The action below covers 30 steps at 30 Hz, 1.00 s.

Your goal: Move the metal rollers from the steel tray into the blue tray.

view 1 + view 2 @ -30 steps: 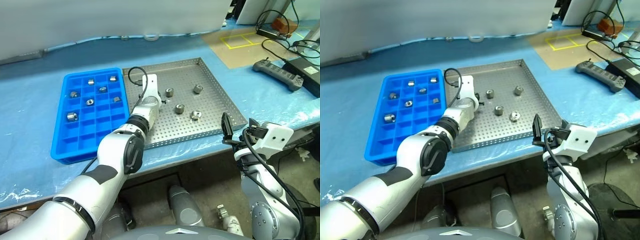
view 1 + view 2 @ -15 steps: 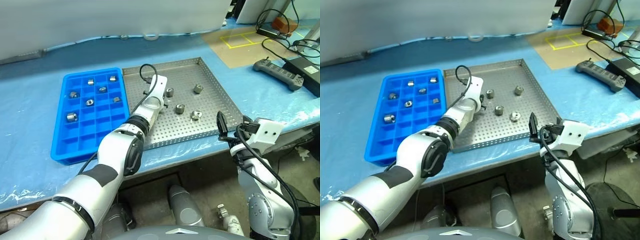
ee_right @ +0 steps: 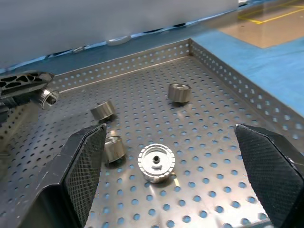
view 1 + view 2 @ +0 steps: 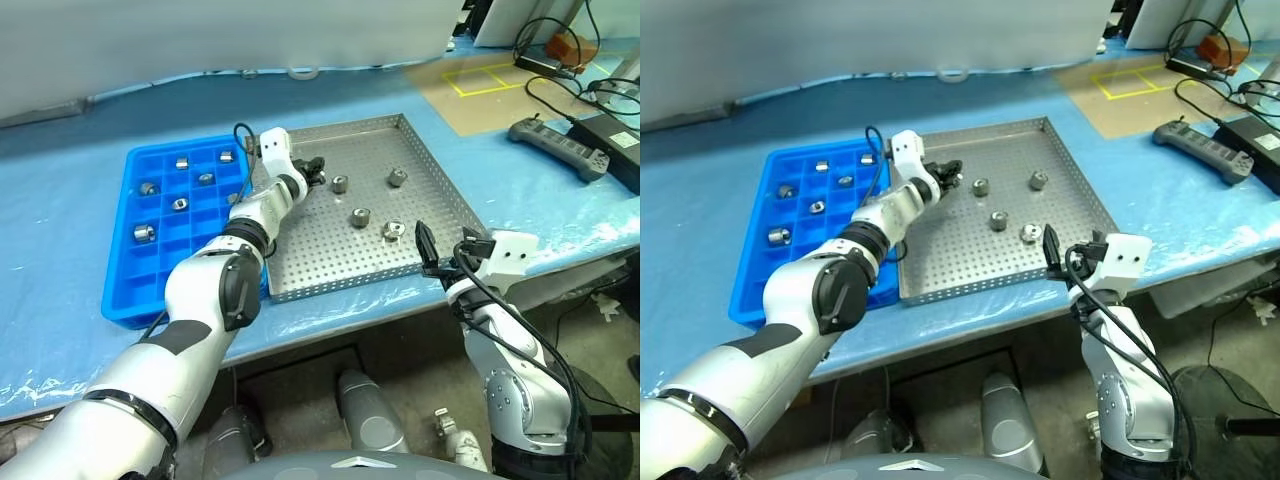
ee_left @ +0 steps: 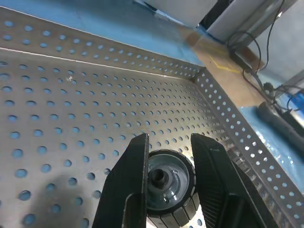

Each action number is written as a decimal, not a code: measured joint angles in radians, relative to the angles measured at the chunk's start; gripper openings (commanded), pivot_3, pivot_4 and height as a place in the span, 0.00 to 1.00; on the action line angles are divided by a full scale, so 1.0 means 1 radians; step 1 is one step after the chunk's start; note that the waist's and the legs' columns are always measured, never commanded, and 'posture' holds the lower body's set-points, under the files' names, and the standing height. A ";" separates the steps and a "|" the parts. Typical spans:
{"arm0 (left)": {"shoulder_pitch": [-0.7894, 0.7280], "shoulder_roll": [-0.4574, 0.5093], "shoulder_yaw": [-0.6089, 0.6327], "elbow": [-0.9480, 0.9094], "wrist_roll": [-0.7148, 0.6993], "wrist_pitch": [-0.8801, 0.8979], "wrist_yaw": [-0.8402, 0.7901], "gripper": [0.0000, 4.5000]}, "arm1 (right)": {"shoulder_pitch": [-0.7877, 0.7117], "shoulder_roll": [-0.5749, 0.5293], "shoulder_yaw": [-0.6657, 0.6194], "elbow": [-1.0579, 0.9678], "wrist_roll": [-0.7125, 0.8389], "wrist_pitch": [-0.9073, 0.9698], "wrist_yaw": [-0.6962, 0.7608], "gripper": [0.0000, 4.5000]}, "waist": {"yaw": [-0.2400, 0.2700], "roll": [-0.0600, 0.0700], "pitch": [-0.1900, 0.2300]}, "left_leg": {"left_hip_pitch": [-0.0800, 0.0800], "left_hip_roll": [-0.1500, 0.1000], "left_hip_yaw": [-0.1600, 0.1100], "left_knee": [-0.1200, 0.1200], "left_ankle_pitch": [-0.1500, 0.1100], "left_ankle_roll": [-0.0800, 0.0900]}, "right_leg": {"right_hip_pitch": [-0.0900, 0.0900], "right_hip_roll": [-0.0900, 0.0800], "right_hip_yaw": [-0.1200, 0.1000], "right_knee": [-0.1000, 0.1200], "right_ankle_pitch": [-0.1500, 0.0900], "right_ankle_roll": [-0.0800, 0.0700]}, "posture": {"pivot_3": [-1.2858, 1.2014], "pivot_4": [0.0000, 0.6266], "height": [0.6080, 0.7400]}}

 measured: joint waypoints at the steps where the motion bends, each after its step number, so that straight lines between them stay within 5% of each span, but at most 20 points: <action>1: 0.001 0.008 0.004 -0.001 -0.012 0.011 -0.016 0.23 | -0.011 0.000 0.004 0.011 0.001 0.000 0.008 1.00 | 0.010 0.000 0.000 | 0.000 0.000 0.000 0.000 0.000 0.000 | 0.000 0.000 0.000 0.000 0.000 0.000 | 0.35 0.24 1.00; 13: 0.077 0.147 -0.094 -0.124 0.008 -0.046 -0.118 0.23 | -0.189 -0.053 0.084 0.194 0.036 0.025 0.178 1.00 | 0.198 -0.001 0.001 | 0.000 0.004 0.002 0.002 0.004 -0.002 | -0.007 0.001 0.002 0.016 0.000 -0.001 | 0.45 0.24 1.00; 21: 0.275 0.180 -0.123 -0.482 -0.024 0.004 -0.099 0.23 | -0.282 -0.065 0.119 0.302 0.040 0.024 0.263 1.00 | 0.351 0.000 0.001 | 0.002 0.009 0.003 0.000 0.008 -0.006 | -0.008 0.005 0.002 0.020 0.000 -0.002 | 0.48 0.24 1.00; 30: 0.528 0.187 -0.199 -0.884 -0.071 0.237 -0.064 0.23 | -0.278 -0.034 0.163 0.331 0.030 0.008 0.288 1.00 | 0.389 -0.001 0.001 | 0.001 0.009 0.003 -0.003 0.012 -0.017 | -0.015 0.005 0.003 0.030 0.000 -0.001 | 0.49 0.24 1.00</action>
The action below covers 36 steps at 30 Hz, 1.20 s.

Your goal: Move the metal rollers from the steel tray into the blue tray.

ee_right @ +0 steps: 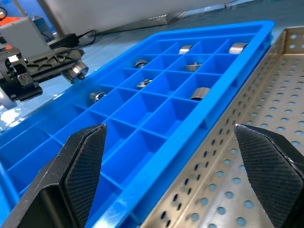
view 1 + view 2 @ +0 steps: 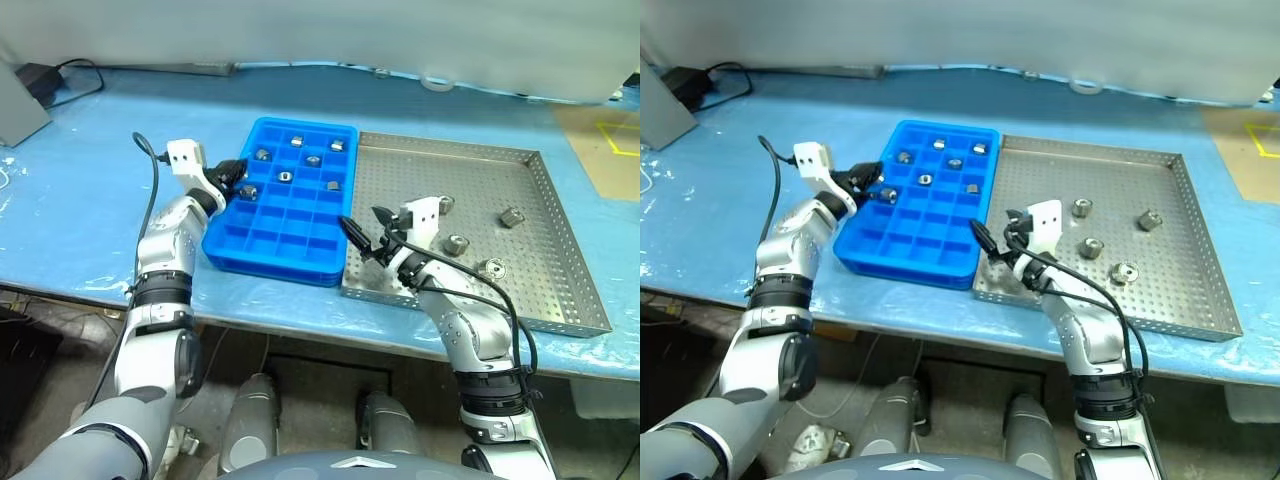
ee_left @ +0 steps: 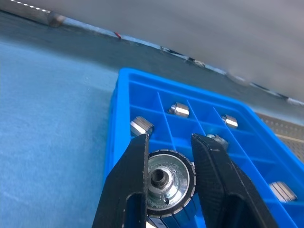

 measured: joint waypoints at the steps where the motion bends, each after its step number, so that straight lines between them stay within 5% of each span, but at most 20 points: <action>1: 0.019 0.011 -0.019 -0.030 0.000 0.023 -0.006 0.23 | 0.003 0.003 0.003 0.000 -0.001 -0.001 0.000 1.00 | 0.000 0.000 0.000 | 0.001 0.001 0.000 -0.002 0.002 -0.002 | -0.001 0.001 0.001 0.001 0.000 0.000 | 0.49 0.24 1.00; 13: 0.189 0.116 -0.096 -0.269 -0.003 0.140 -0.036 0.23 | 0.037 -0.015 0.023 0.009 -0.026 0.002 0.017 1.00 | 0.001 0.000 0.000 | 0.005 0.014 -0.001 -0.026 0.021 -0.024 | -0.009 0.014 0.001 0.002 0.000 0.000 | 0.50 0.24 1.00; 27: 0.411 0.140 -0.115 -0.566 -0.038 0.224 -0.010 0.23 | 0.034 -0.010 0.043 0.053 -0.050 -0.017 0.037 1.00 | 0.001 -0.001 0.000 | 0.015 0.016 0.001 -0.034 0.023 -0.027 | -0.004 0.016 0.003 0.002 -0.001 -0.003 | 0.50 0.24 1.00; 34: 0.377 0.158 -0.162 -0.514 0.008 0.196 0.017 0.73 | 0.043 -0.009 0.064 0.049 -0.060 -0.021 0.041 1.00 | 0.001 0.000 -0.002 | 0.018 0.016 0.000 -0.036 0.025 -0.029 | -0.004 0.017 0.004 0.003 -0.001 -0.002 | 0.49 0.24 1.00; 36: 0.336 0.158 -0.188 -0.453 0.023 0.171 0.008 0.73 | 0.045 -0.008 0.064 0.047 -0.064 -0.022 0.035 1.00 | 0.000 0.000 -0.002 | 0.018 0.016 0.000 -0.036 0.025 -0.030 | -0.004 0.017 0.004 0.003 -0.001 -0.002 | 0.48 0.24 1.00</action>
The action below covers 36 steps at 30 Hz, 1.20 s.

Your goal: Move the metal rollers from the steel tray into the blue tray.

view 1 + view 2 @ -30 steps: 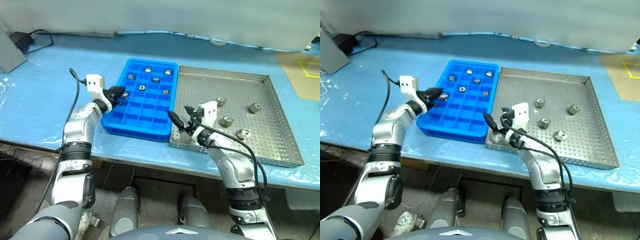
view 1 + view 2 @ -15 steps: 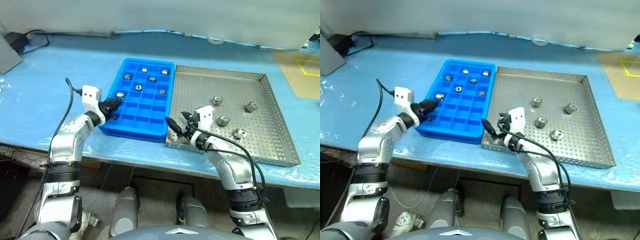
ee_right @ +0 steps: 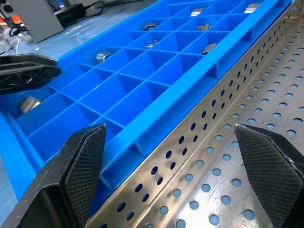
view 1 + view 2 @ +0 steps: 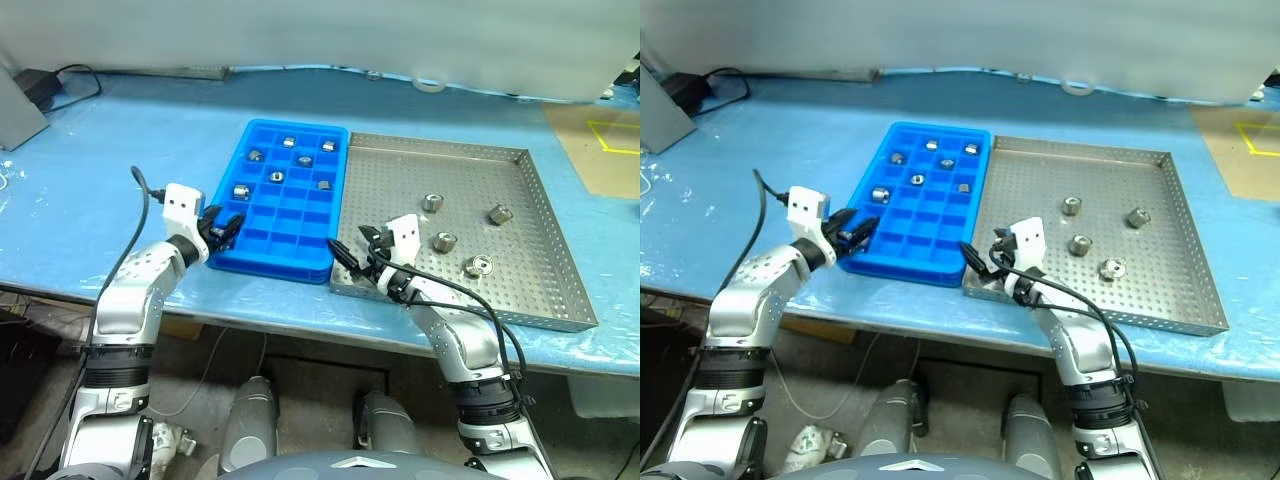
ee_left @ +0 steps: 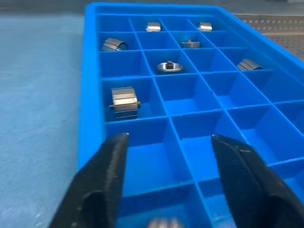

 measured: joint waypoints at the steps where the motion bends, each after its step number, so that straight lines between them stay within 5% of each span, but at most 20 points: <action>1: -0.026 -0.005 0.000 0.041 -0.002 -0.008 -0.009 0.73 | 0.001 0.000 -0.001 0.000 -0.002 -0.001 -0.004 1.00 | 0.000 0.000 0.000 | 0.000 0.000 0.000 0.000 0.000 0.000 | -0.001 0.000 0.000 0.000 0.001 -0.001 | 0.48 0.24 1.00; 7: -0.253 -0.056 0.006 0.297 -0.063 -0.071 -0.140 0.73 | 0.012 -0.005 -0.027 -0.012 -0.002 -0.004 -0.023 1.00 | 0.003 -0.001 0.000 | -0.004 0.000 0.001 0.001 0.001 -0.001 | -0.002 0.000 0.000 0.000 0.002 -0.003 | 0.46 0.24 1.00; 16: -0.752 -0.294 -0.032 0.972 0.018 -0.407 -0.231 0.73 | 0.084 -0.011 -0.113 -0.160 0.065 0.037 -0.048 1.00 | -0.005 -0.003 0.000 | -0.005 -0.003 0.012 0.005 -0.001 0.003 | -0.002 -0.003 0.002 -0.003 0.003 -0.002 | 0.39 0.24 1.00; 27: -0.887 -0.553 -0.055 1.298 0.162 -0.563 -0.075 0.73 | 0.259 -0.040 -0.262 -0.412 0.120 0.103 -0.159 1.00 | -0.057 -0.003 0.000 | -0.004 -0.001 0.017 0.006 -0.004 0.008 | -0.002 -0.003 0.004 -0.003 0.002 -0.002 | 0.30 0.24 1.00; 36: -0.883 -0.566 -0.099 1.331 0.264 -0.566 -0.055 0.73 | 0.387 -0.028 -0.313 -0.547 0.138 0.116 -0.243 1.00 | -0.116 -0.003 0.000 | -0.002 -0.001 0.021 0.006 -0.006 0.013 | -0.003 -0.002 0.010 -0.006 0.002 -0.001 | 0.26 0.24 1.00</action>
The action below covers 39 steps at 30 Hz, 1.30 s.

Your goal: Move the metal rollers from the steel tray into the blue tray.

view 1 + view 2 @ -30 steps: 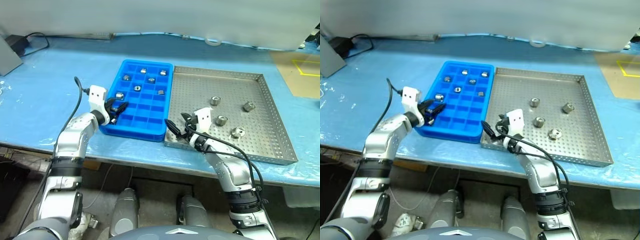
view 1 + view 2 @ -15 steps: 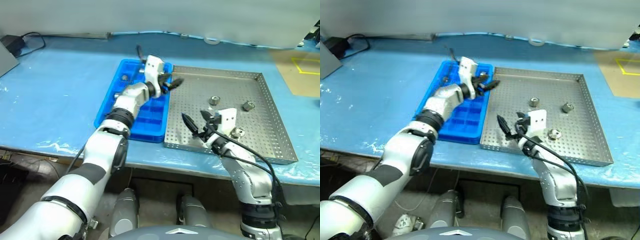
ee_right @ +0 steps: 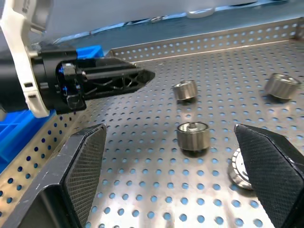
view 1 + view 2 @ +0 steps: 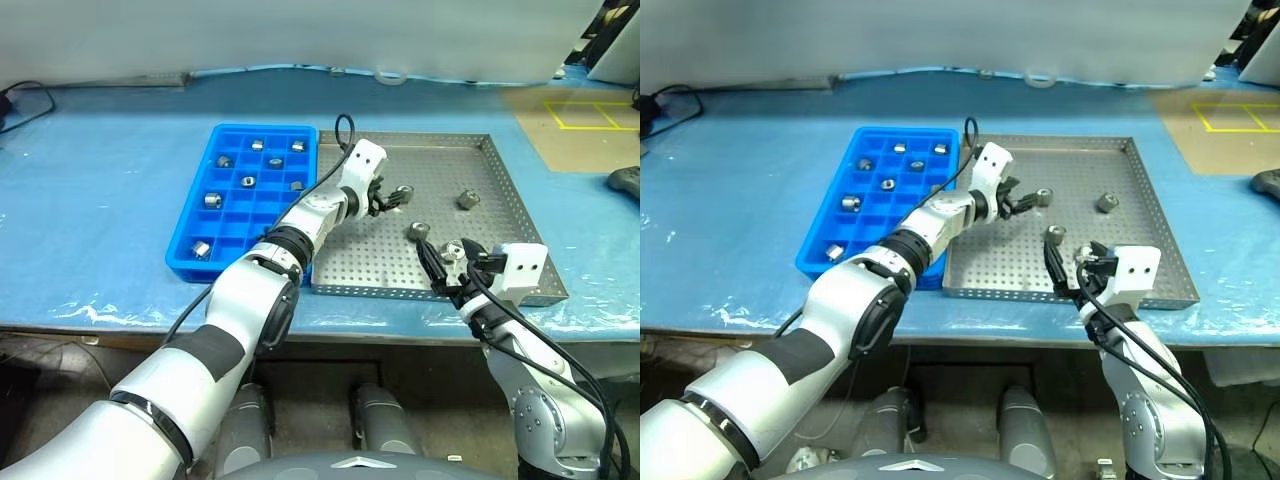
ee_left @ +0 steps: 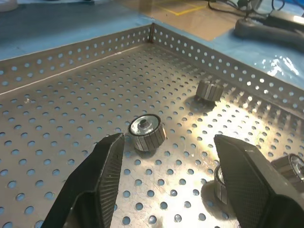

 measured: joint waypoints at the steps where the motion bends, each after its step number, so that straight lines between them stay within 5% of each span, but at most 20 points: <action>1: 0.001 0.000 -0.002 0.001 0.008 0.000 0.002 0.73 | 0.007 0.000 -0.003 -0.011 0.005 0.001 -0.005 1.00 | -0.007 0.000 0.000 | 0.000 0.000 0.000 0.000 0.000 0.001 | 0.000 0.000 0.000 0.000 0.000 0.000 | 0.26 0.24 1.00; 15: 0.014 -0.005 -0.040 0.013 0.070 -0.006 0.017 0.73 | 0.165 0.033 -0.032 -0.145 0.017 0.001 -0.093 1.00 | -0.085 0.001 0.000 | -0.007 -0.002 0.002 0.007 -0.009 0.014 | 0.002 -0.001 0.001 -0.014 0.002 0.003 | 0.20 0.24 1.00; 31: 0.040 -0.005 -0.086 0.029 0.152 0.019 0.166 0.73 | 0.294 0.097 -0.002 -0.211 -0.041 -0.056 -0.155 1.00 | -0.321 0.001 0.000 | -0.016 -0.015 -0.002 0.025 -0.021 0.032 | 0.009 -0.019 -0.011 -0.023 -0.001 0.014 | 0.16 0.24 1.00; 39: 0.069 -0.003 -0.082 0.030 0.168 0.033 0.244 0.73 | 0.256 0.074 0.001 -0.202 -0.051 -0.064 -0.150 1.00 | -0.389 0.001 0.000 | -0.016 -0.021 -0.007 0.025 -0.022 0.034 | 0.015 -0.024 -0.017 -0.029 -0.001 0.017 | 0.17 0.24 1.00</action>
